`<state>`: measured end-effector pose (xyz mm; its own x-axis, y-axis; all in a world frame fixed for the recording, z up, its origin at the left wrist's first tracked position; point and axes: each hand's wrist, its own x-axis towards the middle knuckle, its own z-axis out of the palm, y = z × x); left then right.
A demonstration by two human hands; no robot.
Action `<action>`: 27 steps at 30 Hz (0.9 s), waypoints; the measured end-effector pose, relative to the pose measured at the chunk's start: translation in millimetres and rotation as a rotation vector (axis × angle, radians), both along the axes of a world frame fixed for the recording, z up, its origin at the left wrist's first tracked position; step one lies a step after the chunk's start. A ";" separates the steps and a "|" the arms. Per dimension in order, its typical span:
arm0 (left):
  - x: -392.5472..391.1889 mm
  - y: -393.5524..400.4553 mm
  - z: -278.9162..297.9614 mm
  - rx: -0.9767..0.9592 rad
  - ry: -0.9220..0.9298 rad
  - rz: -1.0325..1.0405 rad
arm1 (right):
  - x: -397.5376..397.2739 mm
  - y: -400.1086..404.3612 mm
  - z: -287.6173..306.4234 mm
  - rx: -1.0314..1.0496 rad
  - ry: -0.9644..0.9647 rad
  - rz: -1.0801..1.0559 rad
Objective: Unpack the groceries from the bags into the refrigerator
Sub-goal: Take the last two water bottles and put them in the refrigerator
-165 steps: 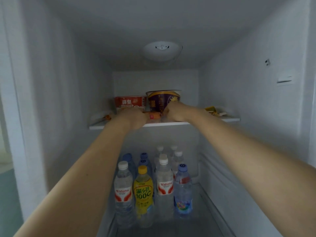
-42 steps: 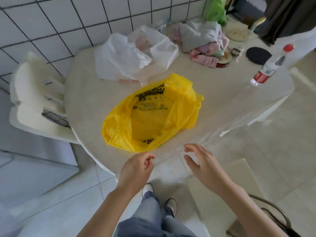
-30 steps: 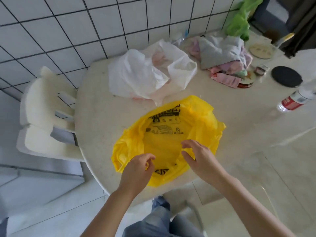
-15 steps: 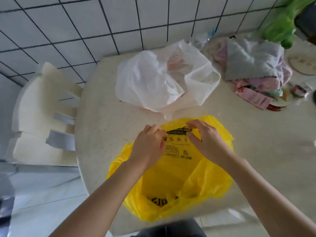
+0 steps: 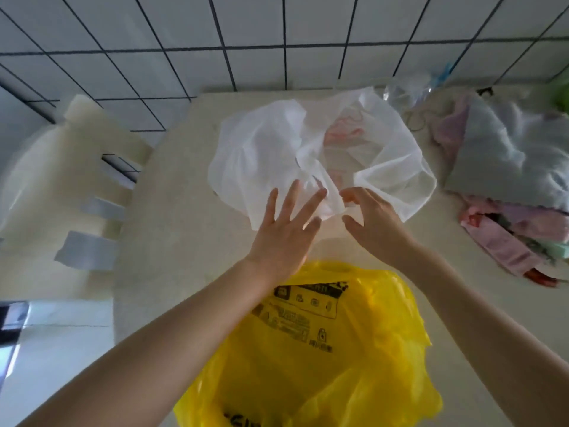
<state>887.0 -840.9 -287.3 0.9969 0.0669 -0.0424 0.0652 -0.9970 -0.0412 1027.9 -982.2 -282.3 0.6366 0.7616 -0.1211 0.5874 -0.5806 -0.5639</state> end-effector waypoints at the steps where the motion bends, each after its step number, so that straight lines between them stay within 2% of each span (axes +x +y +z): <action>1: 6.0 6.9 -0.8 0.039 0.004 0.038 | 7.8 4.3 -0.5 -0.005 -0.020 0.021; 5: 26.4 41.1 -3.7 0.102 0.123 0.279 | 37.8 30.8 2.7 0.040 -0.044 0.106; 10: 30.0 81.7 -2.3 0.051 0.082 0.551 | 68.2 74.5 2.1 -0.057 -0.239 0.288; 20: 23.2 119.9 -18.4 -0.043 0.103 0.686 | 97.2 146.3 -19.9 -0.212 -0.678 0.731; 22: 24.7 122.2 -20.4 -0.069 0.085 0.710 | 100.7 154.1 -26.8 -0.256 -0.729 0.733; 27: 28.4 130.2 -26.0 -0.095 0.097 0.728 | 116.4 181.5 -28.2 -0.315 -0.851 0.572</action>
